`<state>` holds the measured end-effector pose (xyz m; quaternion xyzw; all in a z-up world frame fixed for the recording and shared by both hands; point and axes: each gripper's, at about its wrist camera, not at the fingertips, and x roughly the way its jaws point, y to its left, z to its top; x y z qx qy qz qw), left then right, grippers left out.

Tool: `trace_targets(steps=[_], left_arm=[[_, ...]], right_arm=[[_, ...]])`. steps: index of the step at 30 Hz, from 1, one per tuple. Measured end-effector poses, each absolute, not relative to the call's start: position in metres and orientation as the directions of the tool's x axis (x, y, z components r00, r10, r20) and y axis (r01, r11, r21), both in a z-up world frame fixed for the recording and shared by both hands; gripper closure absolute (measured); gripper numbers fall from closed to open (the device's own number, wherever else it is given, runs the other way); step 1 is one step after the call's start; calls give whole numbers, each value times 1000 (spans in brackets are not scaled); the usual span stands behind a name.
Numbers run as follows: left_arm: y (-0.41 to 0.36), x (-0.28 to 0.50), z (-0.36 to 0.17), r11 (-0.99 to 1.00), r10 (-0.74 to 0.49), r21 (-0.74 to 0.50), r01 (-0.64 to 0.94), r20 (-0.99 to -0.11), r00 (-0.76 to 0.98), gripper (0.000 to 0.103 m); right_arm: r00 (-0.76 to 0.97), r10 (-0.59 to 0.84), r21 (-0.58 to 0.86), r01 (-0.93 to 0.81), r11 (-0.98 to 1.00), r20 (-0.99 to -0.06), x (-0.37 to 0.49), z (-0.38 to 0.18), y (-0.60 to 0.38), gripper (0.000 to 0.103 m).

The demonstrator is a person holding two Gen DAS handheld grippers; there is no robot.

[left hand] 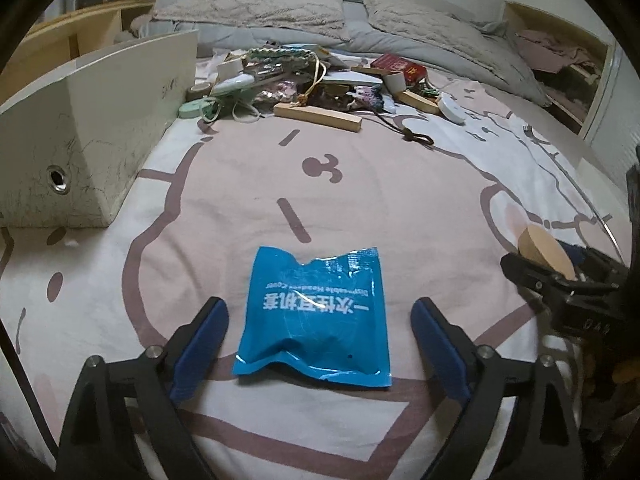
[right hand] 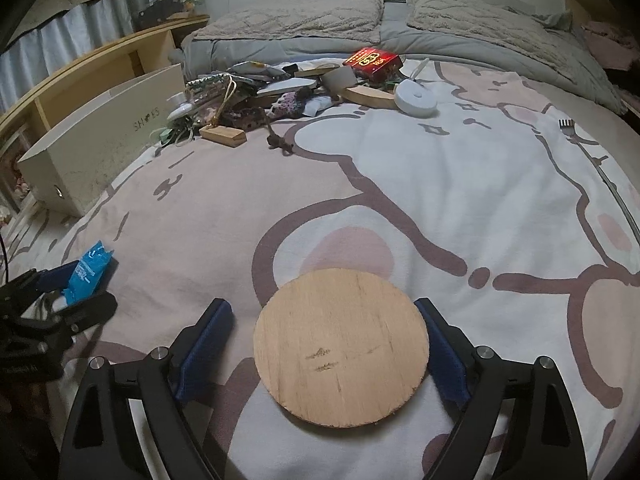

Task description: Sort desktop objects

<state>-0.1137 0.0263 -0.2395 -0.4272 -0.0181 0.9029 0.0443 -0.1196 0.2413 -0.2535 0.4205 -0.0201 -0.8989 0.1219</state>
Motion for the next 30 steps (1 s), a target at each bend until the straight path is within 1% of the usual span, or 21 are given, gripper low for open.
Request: trace_targets(steps=[2, 4, 6, 12, 18, 20, 22, 24, 30], left_arm=[[27, -114, -241, -995, 100, -71, -71, -765, -637, 2], [26, -114, -243, -994, 109, -81, -73, -758, -643, 1], [25, -113, -244, -993, 114, -90, -70, -750, -651, 1], [25, -110, -245, -992, 126, -101, -75, -739, -662, 0], [22, -106, -245, -988, 151, -132, -79, -737, -659, 0], [23, -105, -245, -989, 146, -128, -76, -734, -663, 0], [23, -104, -246, -989, 145, -127, -75, -728, -670, 0], [23, -103, -246, -989, 143, -128, -73, -723, -675, 0], [24, -98, -245, -992, 117, -119, -47, -699, -705, 0]], right_arm=[[-630, -235, 139, 198, -970, -740, -117, -252, 243, 14], [-652, -216, 132, 176, -976, -727, -114, -251, 245, 21], [-670, -196, 134, 143, -981, -716, -111, -250, 250, 35], [-689, -159, 94, 132, -987, -707, -107, -248, 246, 35], [-694, -188, 143, 123, -982, -695, -99, -248, 254, 35], [-694, -178, 132, 120, -984, -698, -97, -247, 252, 35], [-696, -165, 114, 120, -986, -699, -94, -247, 249, 33], [-698, -160, 101, 126, -987, -698, -91, -248, 246, 28], [-727, -115, 77, 86, -993, -676, -77, -248, 246, 28]])
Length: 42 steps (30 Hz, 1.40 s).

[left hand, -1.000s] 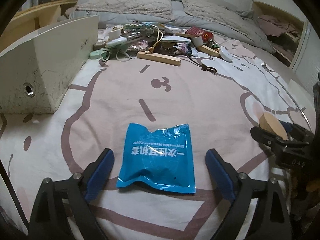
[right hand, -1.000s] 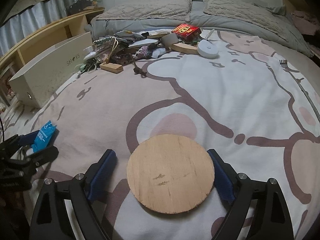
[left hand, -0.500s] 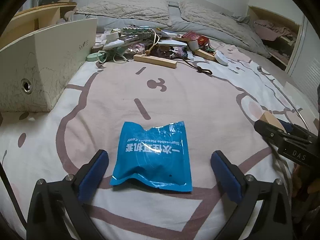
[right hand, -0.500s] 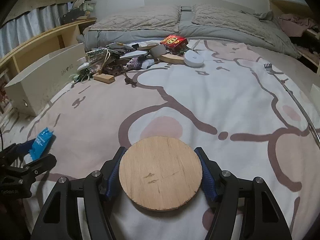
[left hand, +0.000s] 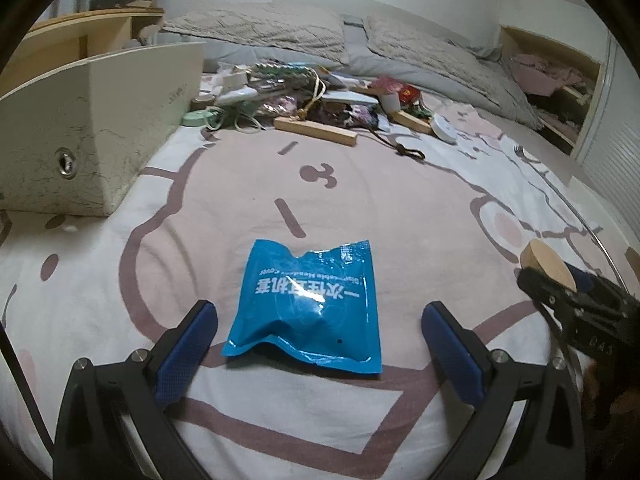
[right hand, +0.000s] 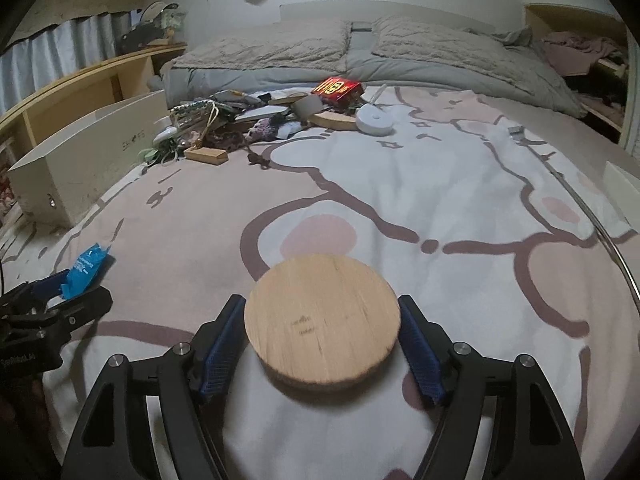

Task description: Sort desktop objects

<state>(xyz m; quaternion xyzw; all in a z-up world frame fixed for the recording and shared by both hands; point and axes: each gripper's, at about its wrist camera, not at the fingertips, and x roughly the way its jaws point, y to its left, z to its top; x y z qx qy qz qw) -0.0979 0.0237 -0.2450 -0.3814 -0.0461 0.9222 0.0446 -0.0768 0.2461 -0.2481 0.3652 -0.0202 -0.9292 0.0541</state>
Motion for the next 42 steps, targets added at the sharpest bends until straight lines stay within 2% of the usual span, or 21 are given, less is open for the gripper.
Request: trace_targets(steps=[7, 12, 15, 22, 31, 36, 40, 42], left_arm=[[24, -96, -244, -994, 98, -99, -41, -687, -720, 2], [24, -96, -243, -995, 87, -91, -34, -678, -729, 11], [25, -96, -242, -996, 82, -83, -34, -676, -732, 13], [32, -99, -238, -998, 60, -28, -56, -665, -744, 14], [19, -109, -235, -994, 105, -62, -87, -708, -698, 14], [19, -110, -235, -991, 129, -68, -114, -711, -691, 27], [21, -109, -235, -990, 137, -67, -127, -706, -695, 32], [20, -109, -234, -990, 137, -71, -123, -702, -699, 39]], right_arm=[[-741, -101, 59, 82, -995, -664, -76, -250, 244, 29], [-740, -106, 63, 86, -994, -664, -76, -251, 245, 29], [-742, -105, 61, 86, -994, -662, -76, -252, 244, 29], [-741, -107, 64, 87, -994, -663, -76, -252, 244, 29], [-739, -111, 66, 90, -994, -664, -76, -252, 244, 28], [-738, -114, 68, 92, -993, -665, -77, -253, 244, 28], [-738, -114, 68, 92, -993, -665, -77, -253, 244, 28], [-738, -115, 69, 92, -993, -665, -77, -253, 244, 28]])
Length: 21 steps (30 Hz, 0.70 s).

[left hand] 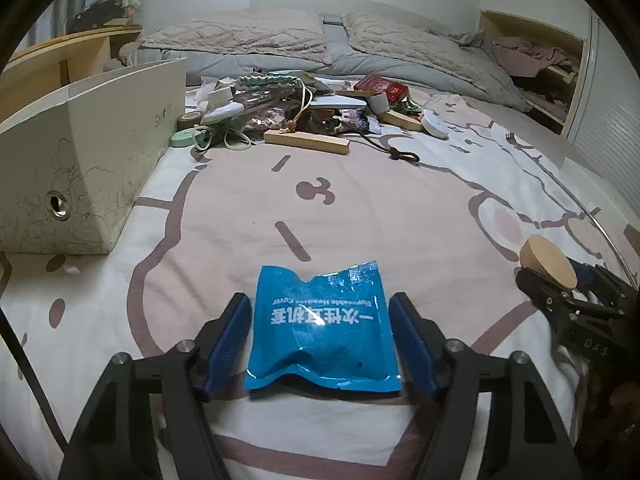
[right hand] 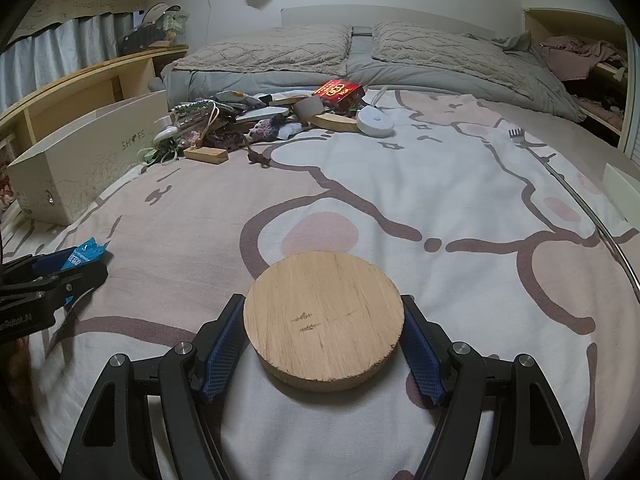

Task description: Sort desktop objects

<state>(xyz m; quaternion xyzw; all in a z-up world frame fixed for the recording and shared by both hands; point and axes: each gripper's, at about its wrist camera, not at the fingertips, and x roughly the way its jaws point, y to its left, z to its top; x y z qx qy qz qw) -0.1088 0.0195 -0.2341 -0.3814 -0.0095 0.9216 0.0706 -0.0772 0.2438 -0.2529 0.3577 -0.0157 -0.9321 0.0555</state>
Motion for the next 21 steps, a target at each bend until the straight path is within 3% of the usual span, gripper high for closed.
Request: trace_targets(steps=[21], left_arm=[[14, -97, -210, -990, 139, -90, -106, -656, -742, 42]], right_arm=[[-736, -125, 82, 94, -992, -665, -76, -237, 245, 35]])
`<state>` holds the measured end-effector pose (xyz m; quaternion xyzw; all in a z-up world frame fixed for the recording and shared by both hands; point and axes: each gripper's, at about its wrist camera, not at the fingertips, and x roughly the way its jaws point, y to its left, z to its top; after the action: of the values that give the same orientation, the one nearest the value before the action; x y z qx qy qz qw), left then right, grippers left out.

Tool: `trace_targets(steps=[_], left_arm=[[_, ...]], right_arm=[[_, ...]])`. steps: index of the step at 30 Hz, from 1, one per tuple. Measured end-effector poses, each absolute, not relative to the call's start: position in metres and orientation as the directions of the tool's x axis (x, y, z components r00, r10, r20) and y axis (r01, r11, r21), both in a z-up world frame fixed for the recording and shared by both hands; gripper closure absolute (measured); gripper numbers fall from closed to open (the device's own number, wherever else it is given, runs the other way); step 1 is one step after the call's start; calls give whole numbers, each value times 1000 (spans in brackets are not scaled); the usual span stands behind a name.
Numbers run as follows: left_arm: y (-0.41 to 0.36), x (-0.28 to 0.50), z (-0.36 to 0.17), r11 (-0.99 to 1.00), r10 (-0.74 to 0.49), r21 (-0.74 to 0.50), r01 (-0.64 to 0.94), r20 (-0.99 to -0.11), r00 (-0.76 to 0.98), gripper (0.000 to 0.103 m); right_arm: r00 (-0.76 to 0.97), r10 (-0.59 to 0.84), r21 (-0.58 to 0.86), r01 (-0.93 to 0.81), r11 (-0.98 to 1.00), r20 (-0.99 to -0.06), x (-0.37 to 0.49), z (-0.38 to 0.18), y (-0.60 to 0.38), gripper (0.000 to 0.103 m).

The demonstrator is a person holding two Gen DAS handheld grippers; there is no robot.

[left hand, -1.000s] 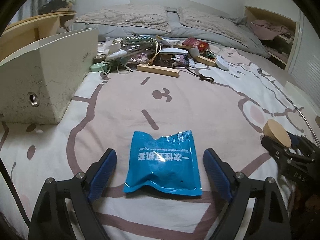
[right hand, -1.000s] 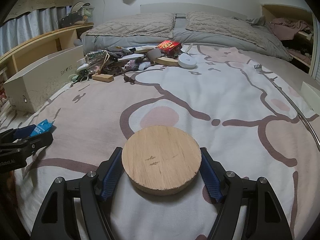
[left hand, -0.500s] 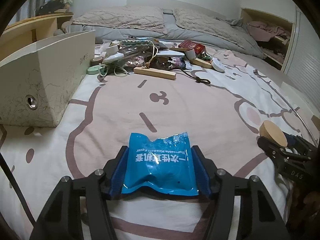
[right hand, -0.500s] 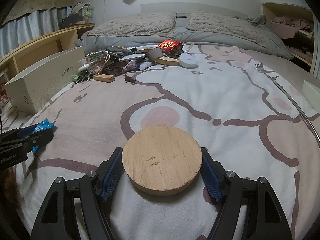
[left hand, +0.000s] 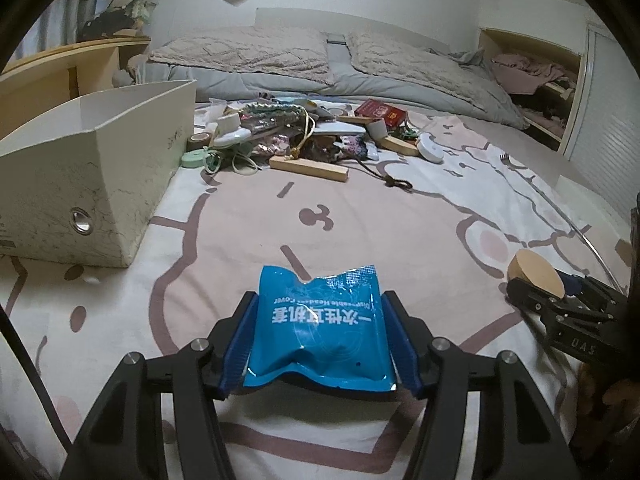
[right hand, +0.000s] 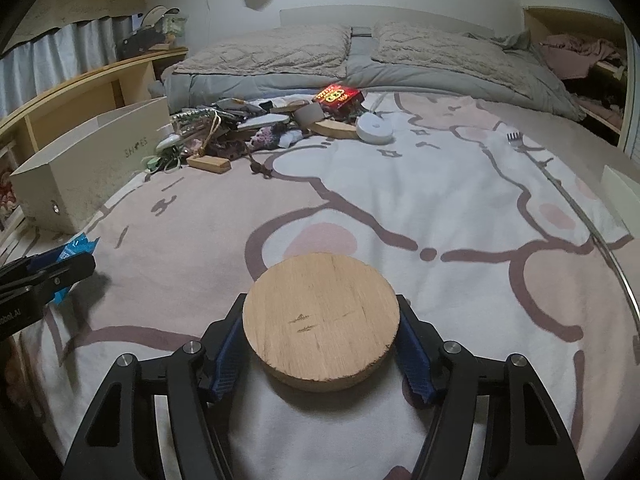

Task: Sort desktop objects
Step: 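Carry the blue packet into the shoe box and release with left while right carries the disc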

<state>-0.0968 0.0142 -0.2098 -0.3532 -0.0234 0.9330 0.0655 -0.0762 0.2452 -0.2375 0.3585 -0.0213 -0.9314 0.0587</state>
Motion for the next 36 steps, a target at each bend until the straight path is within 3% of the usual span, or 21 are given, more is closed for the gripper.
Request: trace_targets(steps=[13, 24, 36], left_arm=[[-10, -95, -171, -990, 118, -136, -44, -604, -788, 42], [-85, -127, -114, -971, 88, -232, 51, -548, -832, 42], [-175, -194, -63, -967, -135, -112, 230, -541, -830, 42]], right_arm=[[-721, -247, 210, 143, -967, -648, -84, -198, 233, 35], [-673, -374, 269, 261, -927, -638, -93, -165, 196, 35], [-616, -473, 266, 401, -877, -630, -92, -139, 152, 35]])
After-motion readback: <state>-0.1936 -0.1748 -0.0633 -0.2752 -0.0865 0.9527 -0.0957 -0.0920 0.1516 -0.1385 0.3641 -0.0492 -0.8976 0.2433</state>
